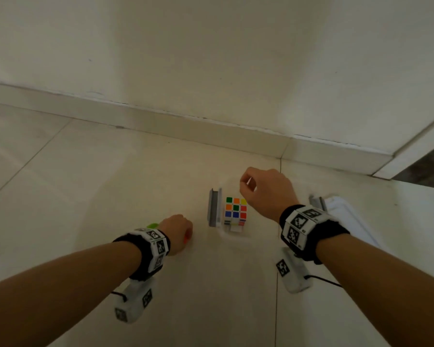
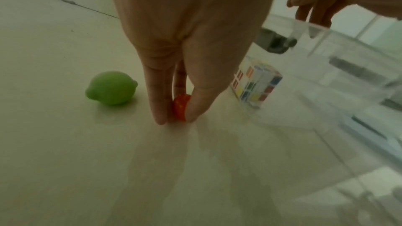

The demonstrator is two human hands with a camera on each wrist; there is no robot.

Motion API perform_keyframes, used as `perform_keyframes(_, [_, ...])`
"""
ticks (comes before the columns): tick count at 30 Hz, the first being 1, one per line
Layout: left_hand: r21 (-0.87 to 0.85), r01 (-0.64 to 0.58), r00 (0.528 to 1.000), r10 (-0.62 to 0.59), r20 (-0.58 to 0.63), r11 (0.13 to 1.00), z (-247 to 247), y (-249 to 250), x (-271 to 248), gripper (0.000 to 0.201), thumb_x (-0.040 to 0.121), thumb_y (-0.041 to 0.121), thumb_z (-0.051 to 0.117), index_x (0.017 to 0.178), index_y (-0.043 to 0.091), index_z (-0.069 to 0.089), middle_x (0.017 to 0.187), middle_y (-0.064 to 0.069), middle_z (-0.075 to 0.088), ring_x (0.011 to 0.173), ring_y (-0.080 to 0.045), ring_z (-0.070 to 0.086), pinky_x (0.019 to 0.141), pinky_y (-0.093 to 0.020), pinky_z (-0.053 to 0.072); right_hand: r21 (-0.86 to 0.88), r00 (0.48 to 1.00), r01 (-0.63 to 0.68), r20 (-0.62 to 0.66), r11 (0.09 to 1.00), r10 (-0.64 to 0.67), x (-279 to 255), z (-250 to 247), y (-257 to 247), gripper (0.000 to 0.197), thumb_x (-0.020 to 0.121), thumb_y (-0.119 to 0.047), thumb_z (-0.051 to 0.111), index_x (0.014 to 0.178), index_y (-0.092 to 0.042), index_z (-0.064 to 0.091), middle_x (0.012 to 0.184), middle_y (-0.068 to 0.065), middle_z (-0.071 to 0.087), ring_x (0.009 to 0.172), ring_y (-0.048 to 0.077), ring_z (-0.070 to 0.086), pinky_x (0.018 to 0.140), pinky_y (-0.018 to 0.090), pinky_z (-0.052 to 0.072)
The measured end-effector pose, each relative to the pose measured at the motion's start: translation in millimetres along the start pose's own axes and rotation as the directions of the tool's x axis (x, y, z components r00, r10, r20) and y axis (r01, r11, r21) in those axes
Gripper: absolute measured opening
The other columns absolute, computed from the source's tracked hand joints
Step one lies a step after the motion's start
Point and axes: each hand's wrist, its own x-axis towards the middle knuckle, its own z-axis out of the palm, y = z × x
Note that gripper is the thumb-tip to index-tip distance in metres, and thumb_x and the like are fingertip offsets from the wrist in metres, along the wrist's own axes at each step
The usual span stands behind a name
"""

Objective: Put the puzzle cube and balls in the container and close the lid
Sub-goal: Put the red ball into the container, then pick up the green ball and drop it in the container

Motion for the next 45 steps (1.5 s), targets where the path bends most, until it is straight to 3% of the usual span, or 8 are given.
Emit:
perform_keyframes(2, [-0.271,0.035,0.999,-0.029,0.026,0.962,-17.9,-3.0,2.6,0.029,0.09,0.012,0.066,0.119,0.008,0.066,0.12,-0.015,0.067,0.087,-0.026,0.067,0.075,-0.031,0.057,0.069,1.0,0.006,-0.021,0.998,-0.004,2.0,-0.9,-2.0,0.013,0.092,-0.03,0.058,0.087,-0.023,0.067,0.07,-0.01,0.069,0.054,0.002,0.054,0.051,0.016,0.034])
perform_keyframes(6, [-0.836,-0.048,0.986,-0.106,-0.126,0.547,-84.3,-14.1,-3.7,0.031,0.079,0.012,0.081,0.105,0.004,0.064,0.099,-0.018,0.075,0.074,-0.026,0.069,0.067,-0.037,0.061,0.445,0.999,-0.04,0.013,0.894,0.038,9.4,-7.3,-10.3,0.011,0.089,-0.027,0.064,0.097,-0.02,0.069,0.079,-0.006,0.073,0.054,0.013,0.069,0.056,0.025,0.056])
perform_keyframes(12, [-0.945,-0.176,0.982,0.111,-0.15,0.274,-125.7,1.1,-23.5,0.048,0.071,0.038,0.077,0.109,0.009,0.071,0.093,0.001,0.074,0.075,-0.012,0.062,0.072,-0.029,0.05,0.617,0.978,-0.033,0.18,0.786,-0.101,22.6,-18.8,-31.0,0.047,0.081,-0.038,0.078,0.124,-0.028,0.062,0.097,-0.006,0.073,0.065,0.011,0.074,0.053,0.014,0.052])
perform_keyframes(19, [-0.906,-0.085,0.996,0.069,-0.062,0.416,-107.5,8.5,-15.0,0.059,0.076,0.055,0.07,0.111,0.008,0.067,0.094,-0.002,0.07,0.073,-0.014,0.06,0.067,-0.029,0.049,0.542,0.93,-0.127,0.356,0.831,-0.09,21.4,-24.2,-15.9,0.03,0.082,-0.039,0.075,0.098,-0.014,0.074,0.082,0.0,0.077,0.06,0.01,0.07,0.056,0.022,0.056])
perform_keyframes(23, [-0.557,0.11,0.959,-0.236,-0.16,0.823,-82.2,-19.6,-0.1,0.03,0.09,0.039,0.067,0.097,0.009,0.068,0.102,-0.012,0.071,0.083,-0.025,0.063,0.069,-0.034,0.051,0.192,0.714,-0.201,0.7,0.96,0.009,11.7,-12.1,5.0,0.026,0.083,-0.041,0.075,0.086,-0.015,0.077,0.073,0.0,0.076,0.058,0.012,0.067,0.059,0.026,0.058])
perform_keyframes(27, [-0.347,0.313,0.936,-0.349,-0.044,0.884,-70.4,-34.8,2.5,0.04,0.092,0.034,0.066,0.12,0.005,0.064,0.121,-0.012,0.063,0.106,-0.031,0.059,0.088,-0.037,0.053,-0.075,0.536,-0.199,0.827,0.977,0.172,2.9,8.6,3.1,0.027,0.089,-0.041,0.069,0.076,-0.017,0.066,0.069,0.002,0.067,0.057,0.016,0.06,0.062,0.03,0.056])
perform_keyframes(38, [-0.263,0.46,0.887,-0.43,0.167,0.848,-44.8,-39.5,6.4,0.059,0.08,0.036,0.08,0.124,0.003,0.059,0.122,-0.015,0.062,0.11,-0.032,0.063,0.084,-0.039,0.056,-0.239,0.526,-0.137,0.805,0.961,0.275,3.9,36.9,-13.2,0.047,0.094,-0.047,0.058,0.127,-0.014,0.061,0.119,0.009,0.068,0.088,0.02,0.058,0.076,0.029,0.048])
perform_keyframes(45, [-0.195,0.387,0.922,-0.372,0.11,0.901,-35.8,-34.1,10.8,0.037,0.087,0.012,0.071,0.121,-0.001,0.064,0.119,-0.02,0.067,0.106,-0.034,0.069,0.087,-0.041,0.058,-0.134,0.507,-0.24,0.827,0.962,0.242,-0.9,25.7,-10.4,0.041,0.096,-0.038,0.06,0.13,-0.016,0.056,0.112,0.007,0.067,0.092,0.02,0.058,0.084,0.032,0.049])
